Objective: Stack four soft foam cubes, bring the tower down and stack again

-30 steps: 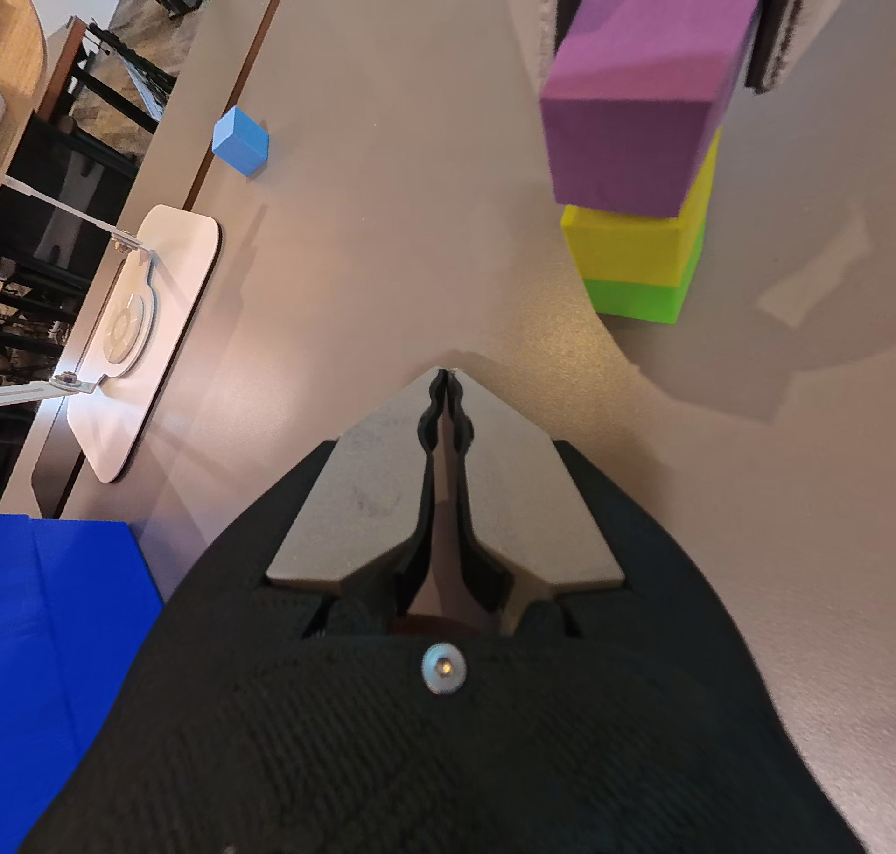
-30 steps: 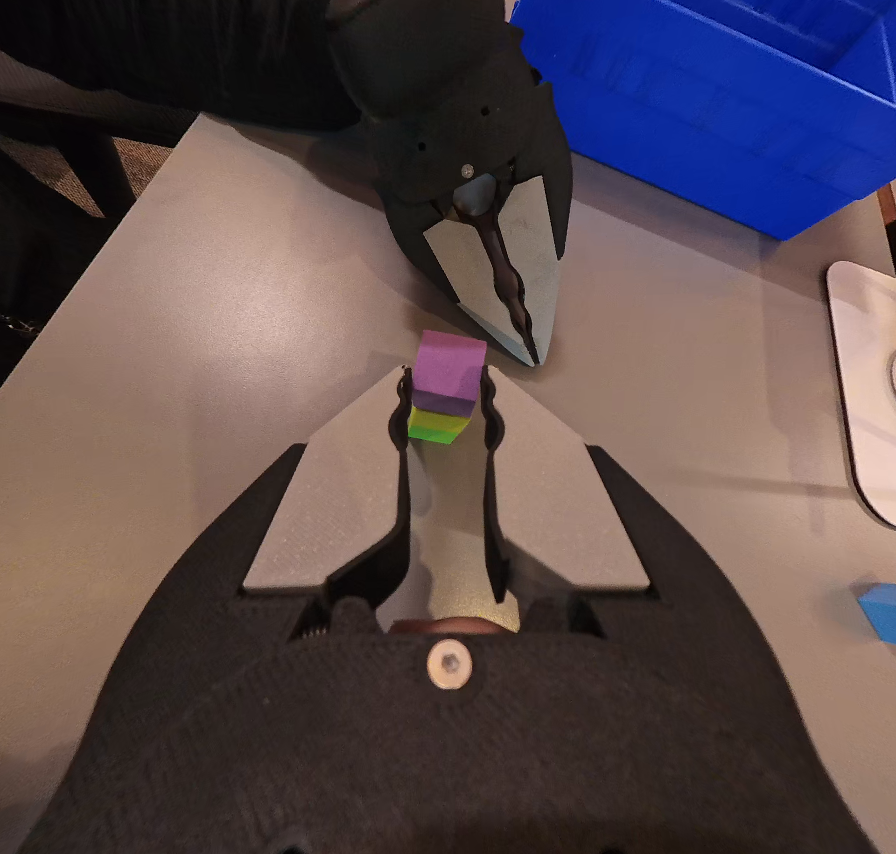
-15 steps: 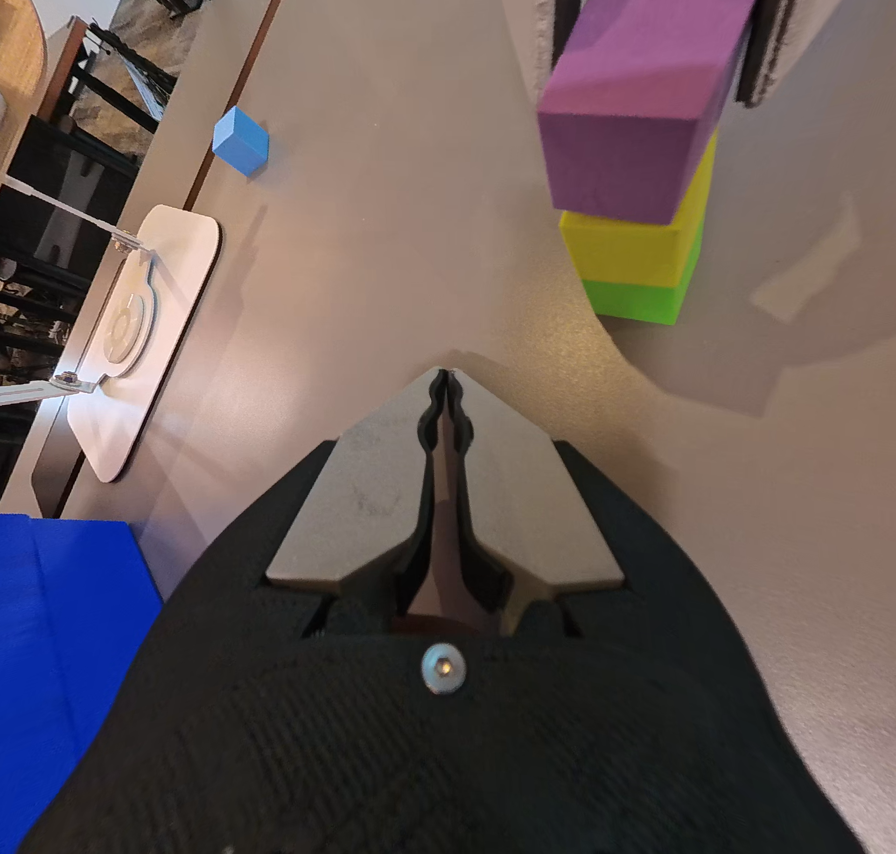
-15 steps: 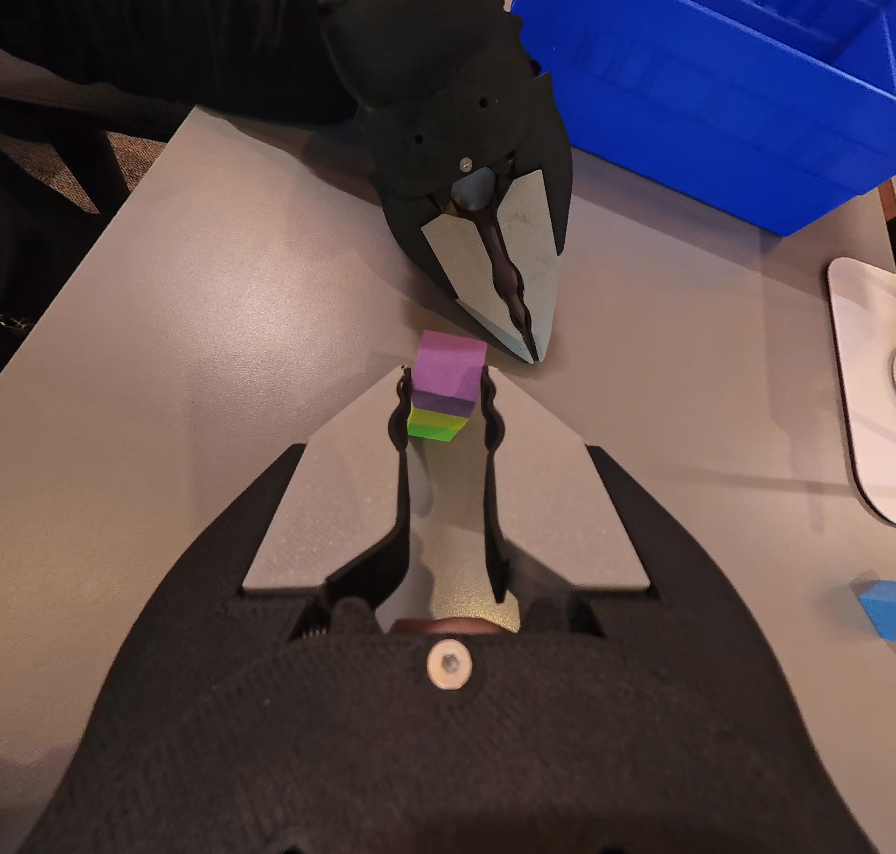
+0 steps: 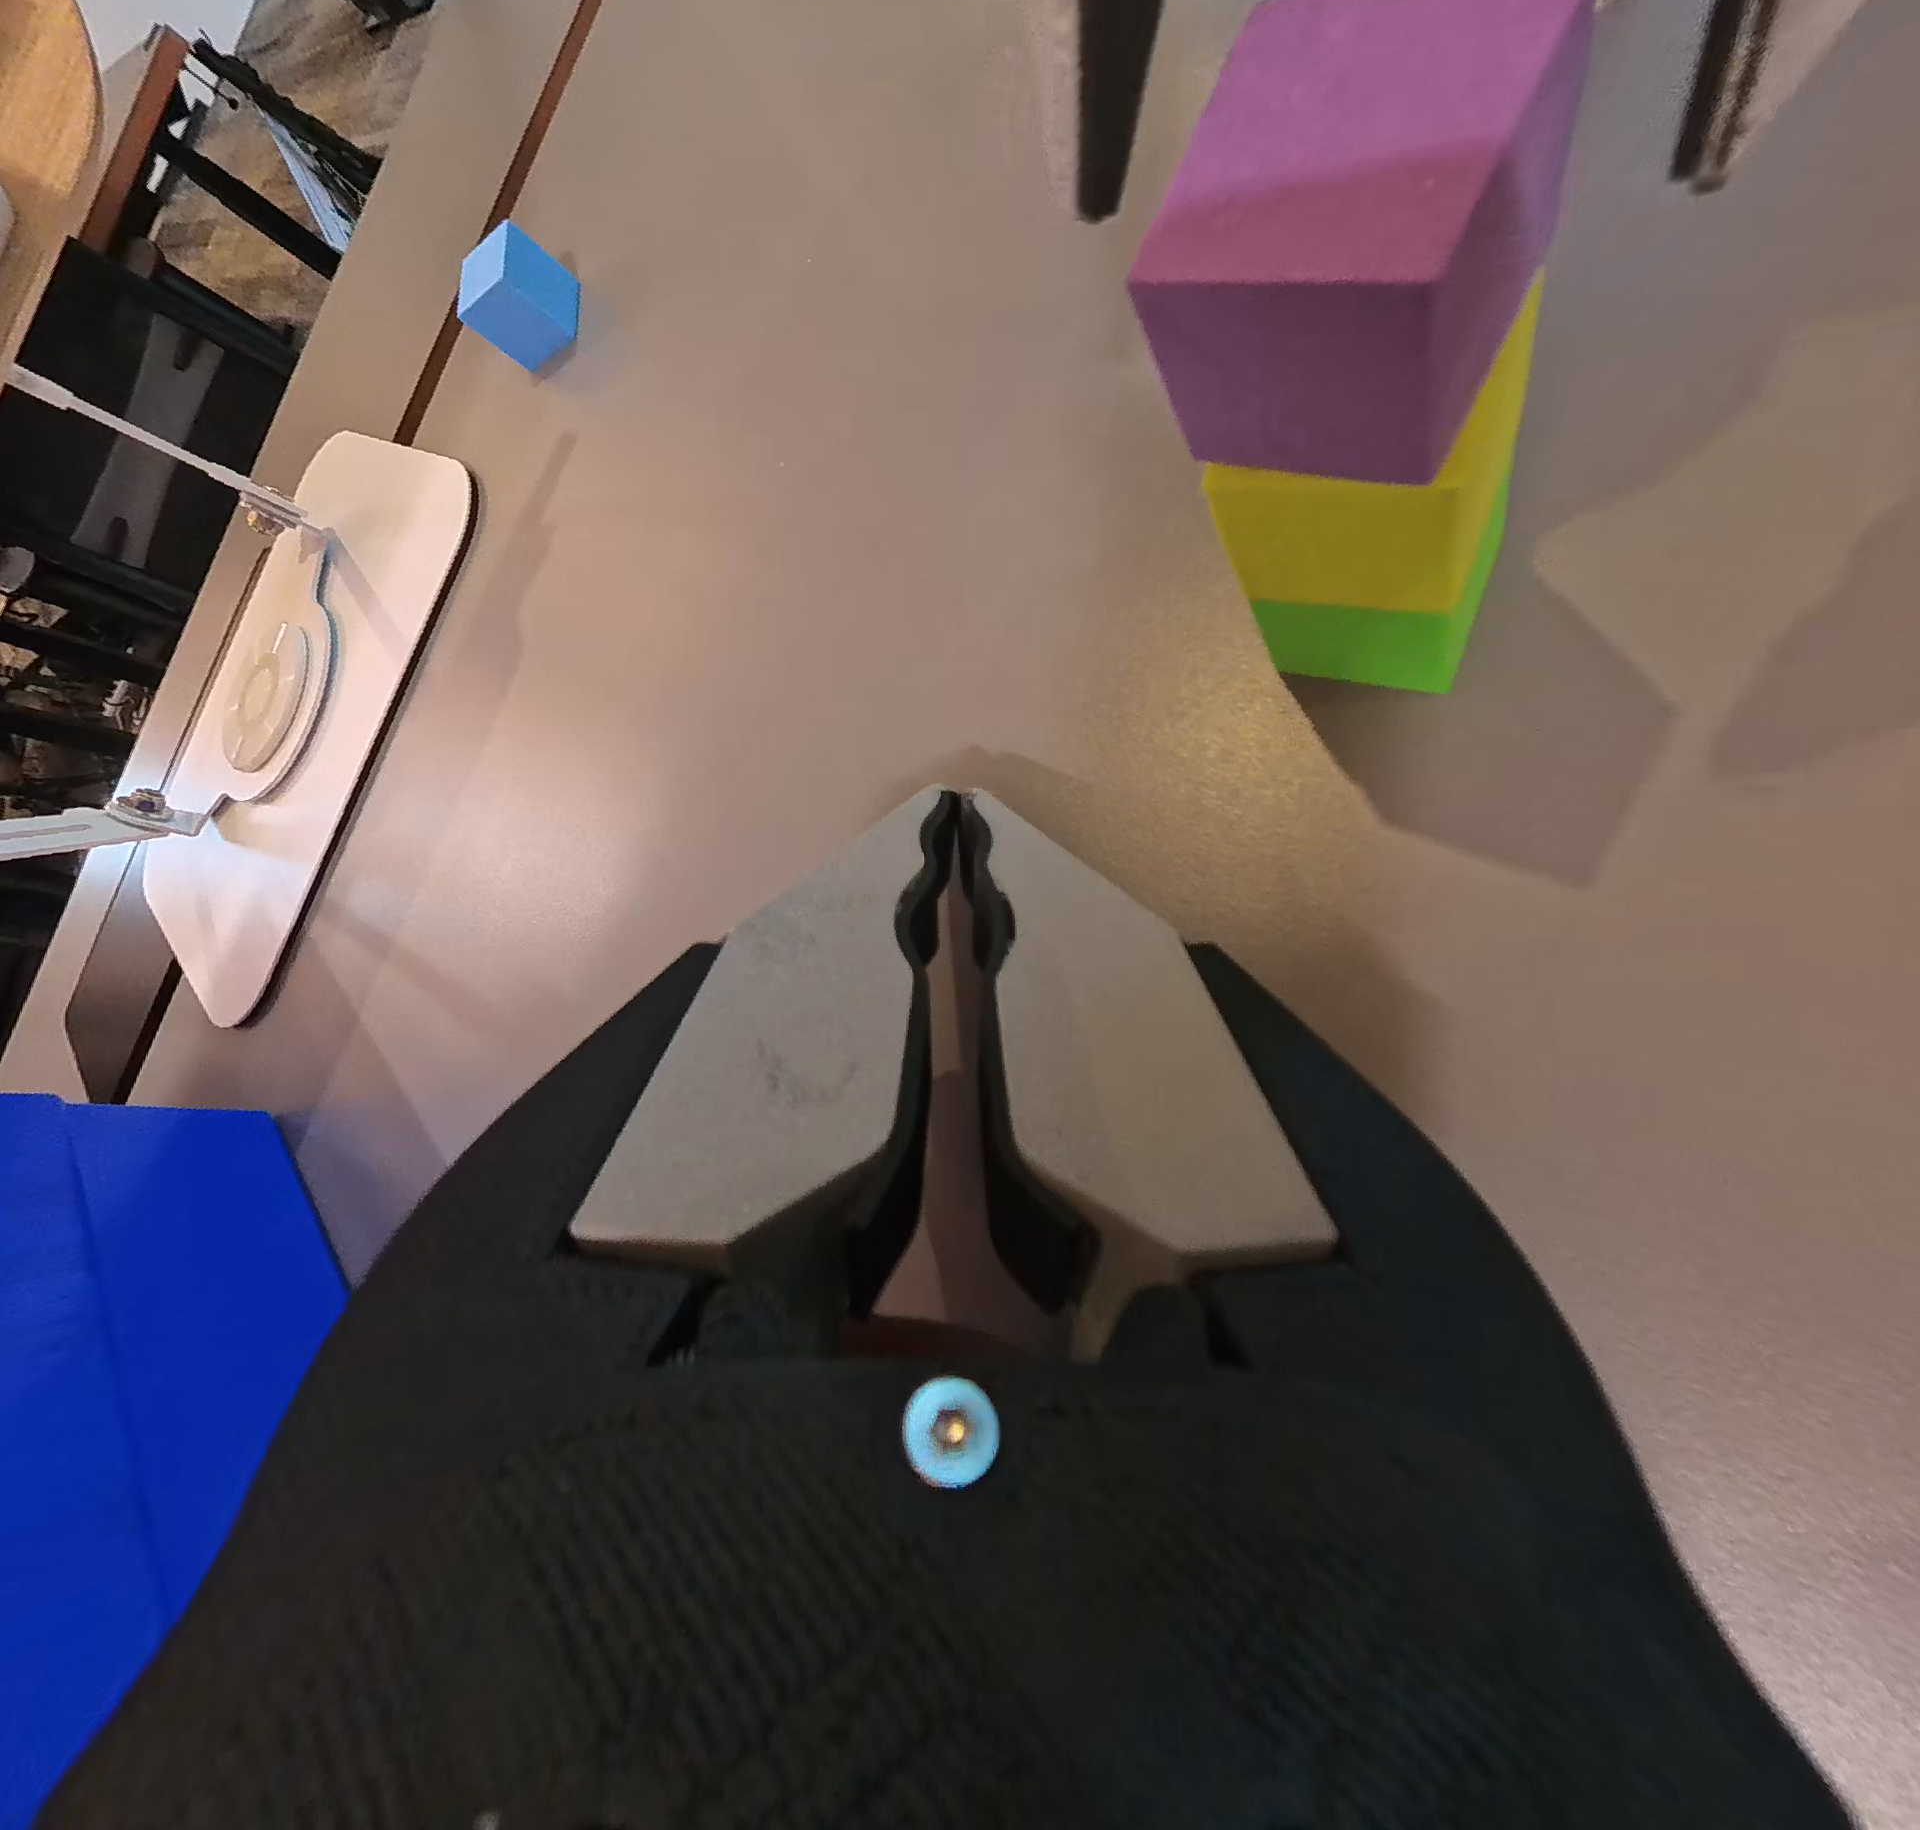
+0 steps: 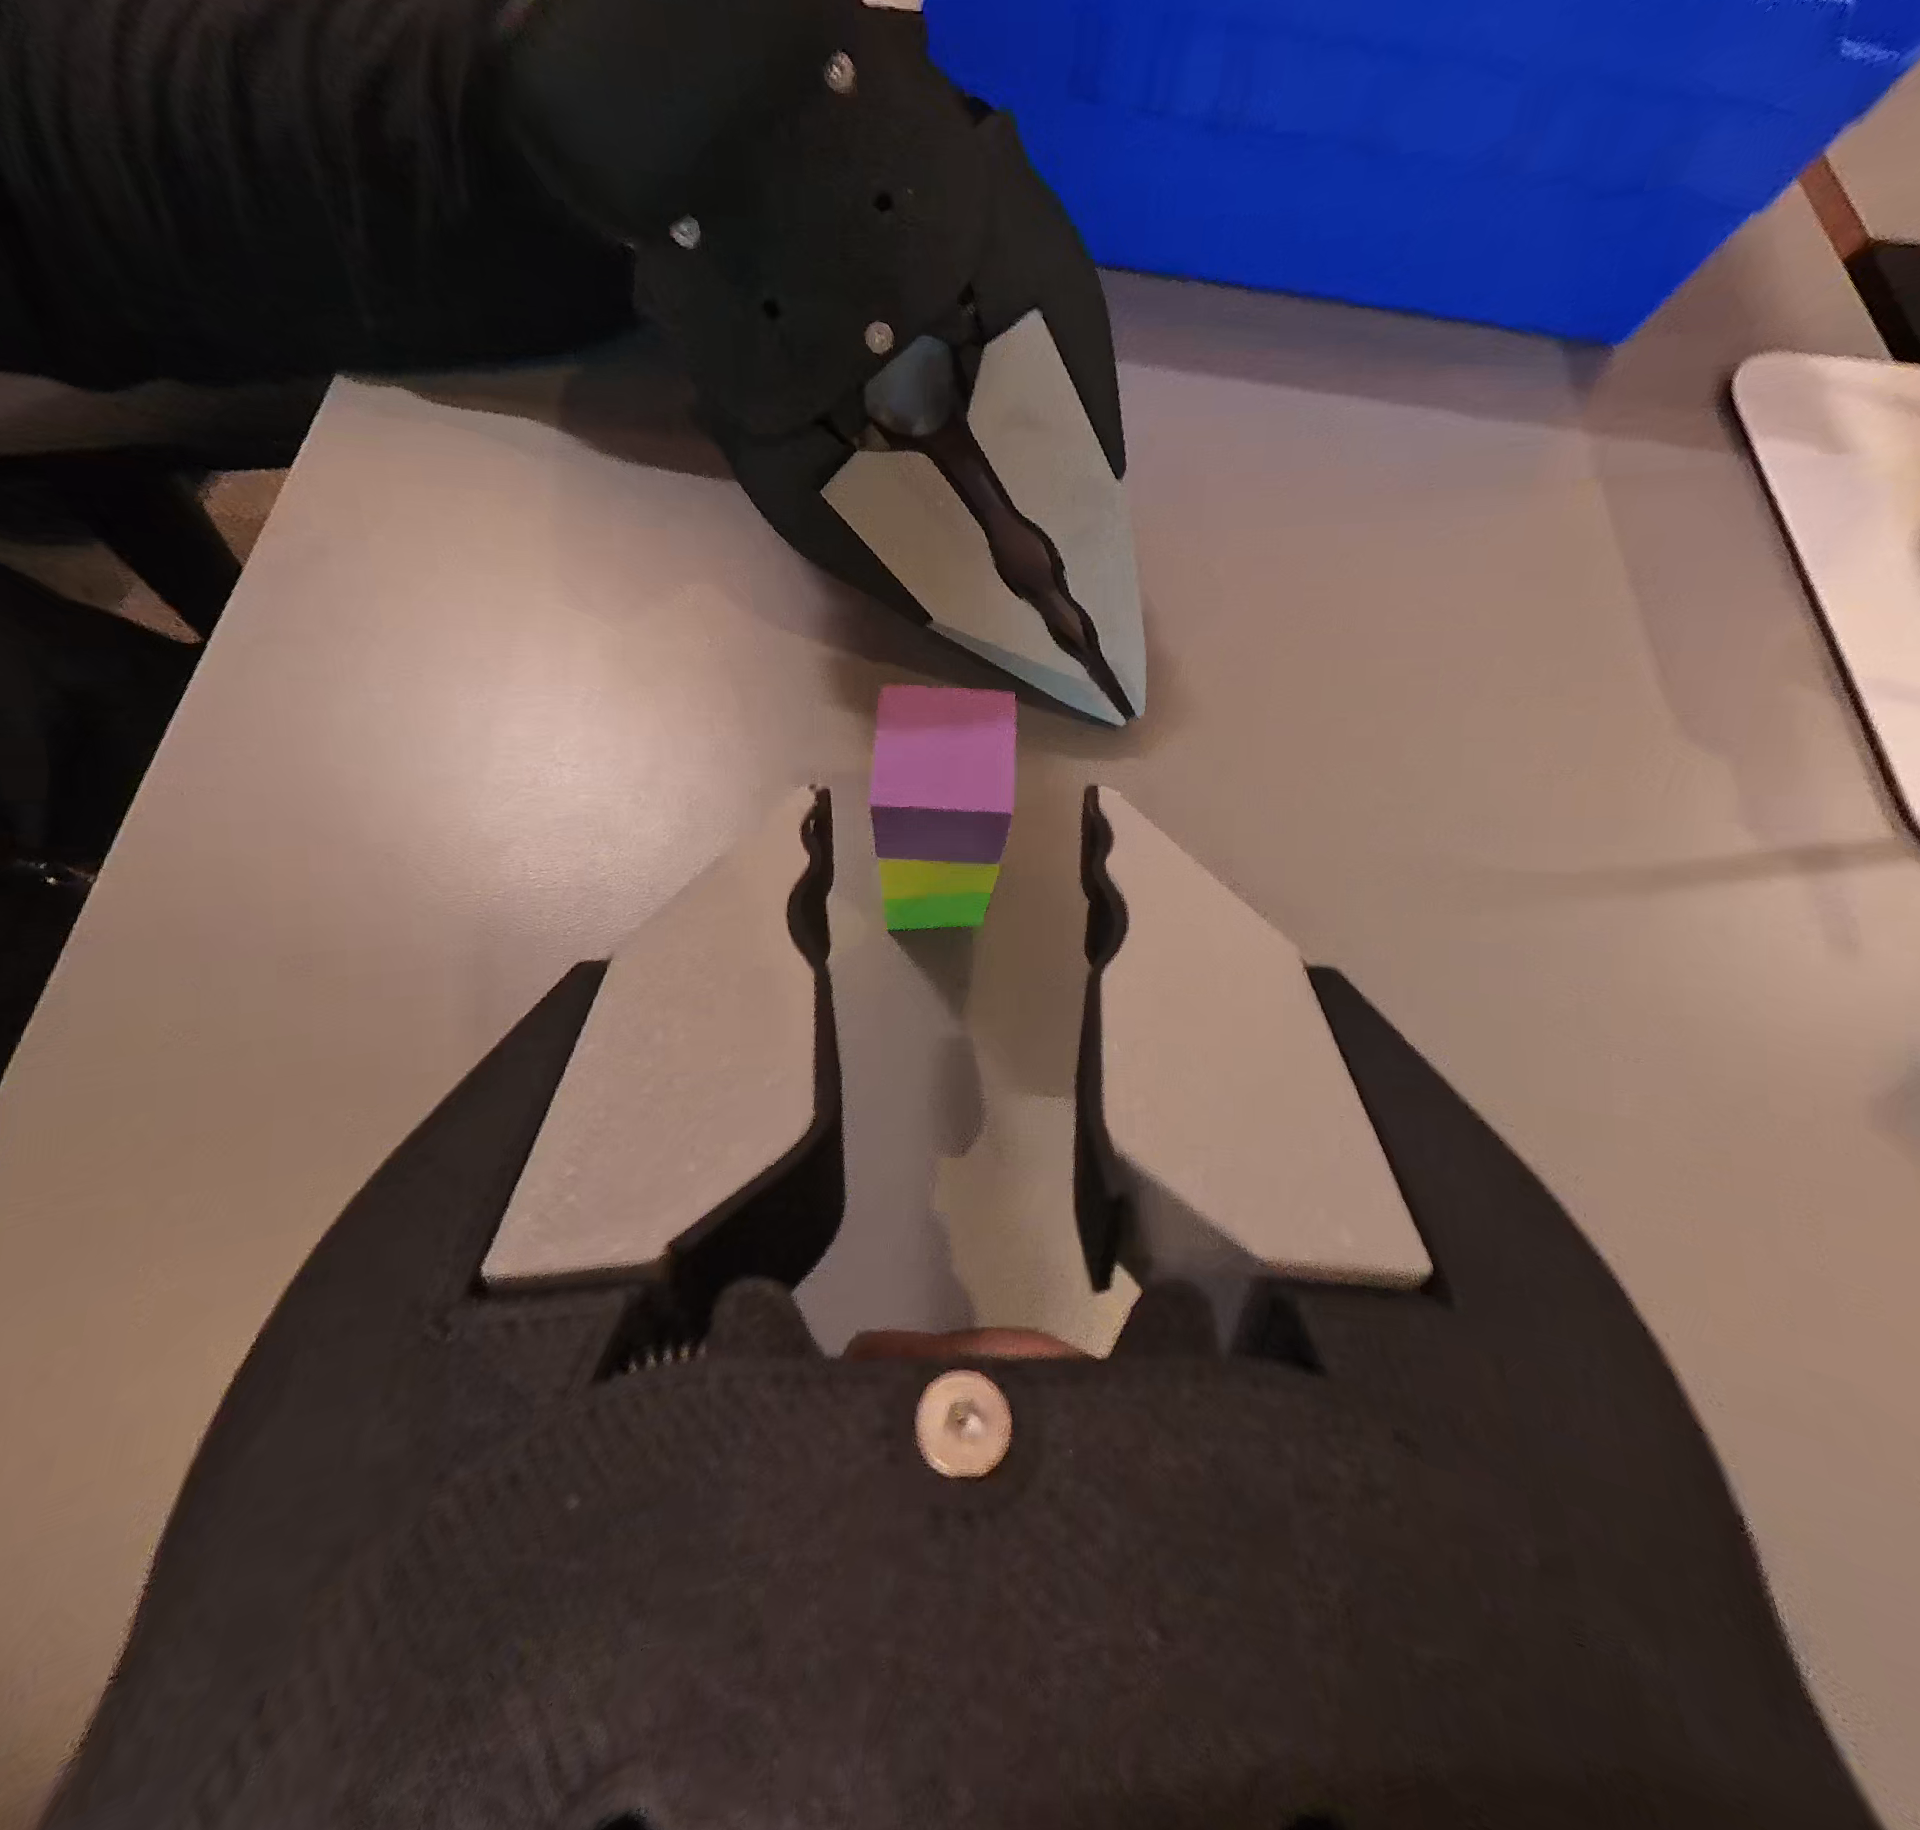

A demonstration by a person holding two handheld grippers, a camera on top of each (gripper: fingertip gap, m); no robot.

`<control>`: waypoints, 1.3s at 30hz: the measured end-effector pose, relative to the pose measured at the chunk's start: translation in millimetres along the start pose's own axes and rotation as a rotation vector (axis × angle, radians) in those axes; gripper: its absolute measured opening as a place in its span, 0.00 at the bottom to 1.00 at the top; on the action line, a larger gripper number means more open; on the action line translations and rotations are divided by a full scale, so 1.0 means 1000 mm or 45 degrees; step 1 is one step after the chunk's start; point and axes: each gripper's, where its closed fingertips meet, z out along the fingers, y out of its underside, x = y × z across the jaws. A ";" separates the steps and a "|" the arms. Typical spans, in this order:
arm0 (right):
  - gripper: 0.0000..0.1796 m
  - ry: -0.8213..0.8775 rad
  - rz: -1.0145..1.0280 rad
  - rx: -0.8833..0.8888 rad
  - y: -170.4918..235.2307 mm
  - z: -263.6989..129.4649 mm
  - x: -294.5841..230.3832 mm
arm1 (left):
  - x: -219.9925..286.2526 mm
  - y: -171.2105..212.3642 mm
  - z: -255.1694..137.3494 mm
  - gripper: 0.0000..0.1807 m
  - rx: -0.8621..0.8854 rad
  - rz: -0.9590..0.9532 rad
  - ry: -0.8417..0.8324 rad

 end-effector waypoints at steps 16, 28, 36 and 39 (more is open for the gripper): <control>0.20 0.047 0.040 -0.002 -0.004 0.007 0.001 | 0.000 0.000 0.000 0.00 -0.002 -0.002 -0.001; 0.14 0.032 -0.013 -0.023 -0.004 0.012 0.001 | 0.000 0.001 0.000 0.00 -0.002 -0.002 0.000; 0.14 0.003 -0.041 0.009 -0.008 0.010 -0.002 | 0.000 0.001 0.000 0.00 -0.002 -0.002 -0.001; 0.14 0.006 -0.039 0.015 -0.009 0.010 -0.001 | 0.000 0.001 0.000 0.00 -0.002 -0.002 -0.001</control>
